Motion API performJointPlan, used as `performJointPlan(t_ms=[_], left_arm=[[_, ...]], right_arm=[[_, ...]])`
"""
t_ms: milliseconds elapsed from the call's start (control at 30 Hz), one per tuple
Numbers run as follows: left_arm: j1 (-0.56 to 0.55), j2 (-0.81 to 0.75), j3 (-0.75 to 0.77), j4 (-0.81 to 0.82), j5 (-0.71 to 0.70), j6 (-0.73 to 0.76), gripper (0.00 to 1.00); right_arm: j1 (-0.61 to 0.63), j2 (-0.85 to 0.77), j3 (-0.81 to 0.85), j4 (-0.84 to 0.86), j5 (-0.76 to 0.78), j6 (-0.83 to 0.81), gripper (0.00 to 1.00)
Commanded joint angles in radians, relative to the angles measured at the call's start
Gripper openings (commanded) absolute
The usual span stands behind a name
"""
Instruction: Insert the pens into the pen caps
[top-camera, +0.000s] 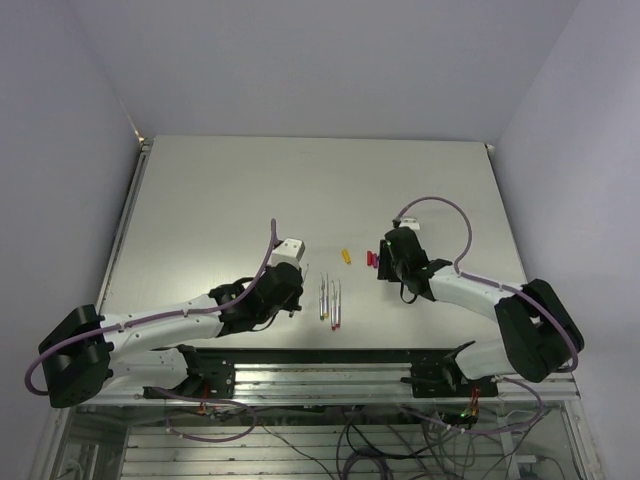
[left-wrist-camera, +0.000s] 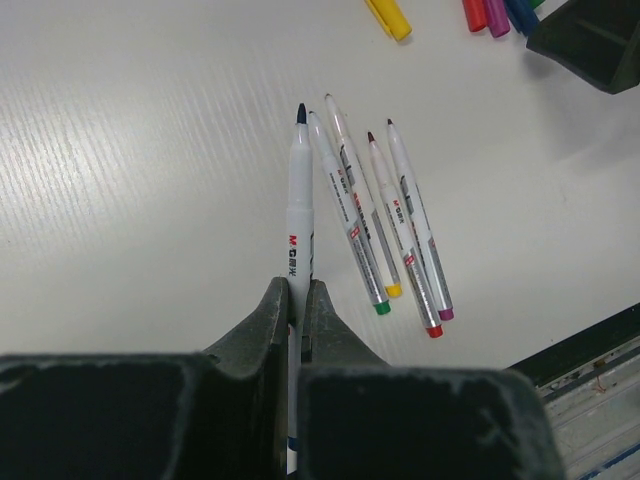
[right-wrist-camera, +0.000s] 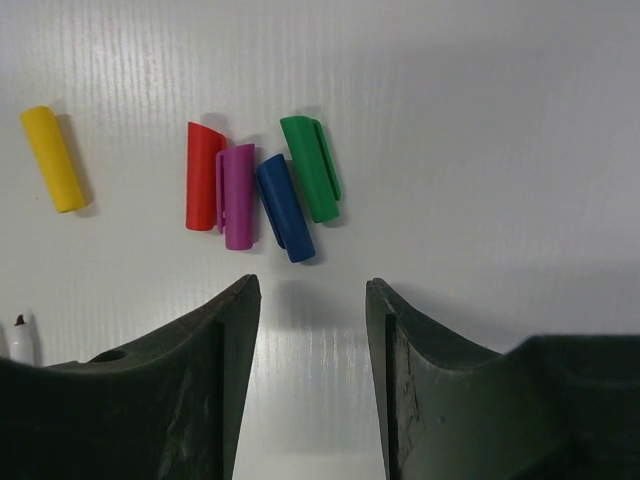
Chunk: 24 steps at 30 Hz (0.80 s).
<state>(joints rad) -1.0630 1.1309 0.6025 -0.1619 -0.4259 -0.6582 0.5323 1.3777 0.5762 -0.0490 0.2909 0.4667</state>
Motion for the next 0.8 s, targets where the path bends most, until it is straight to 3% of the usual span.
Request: performJointPlan(t_ms=[0, 533, 767], left_arm=[[-0.006, -0.006, -0.006, 0.004, -0.006, 0.012, 0.07], [-0.005, 0.015, -0.007, -0.012, -0.018, 0.001, 0.07], [-0.005, -0.003, -0.023, -0.024, -0.032, -0.006, 0.07]], right_arm=[[0.005, 0.026, 0.030, 0.035, 0.010, 0.000, 0.46], [0.005, 0.153, 0.080, 0.070, 0.035, -0.035, 0.40], [0.005, 0.199, 0.112, 0.069, 0.047, -0.032, 0.32]])
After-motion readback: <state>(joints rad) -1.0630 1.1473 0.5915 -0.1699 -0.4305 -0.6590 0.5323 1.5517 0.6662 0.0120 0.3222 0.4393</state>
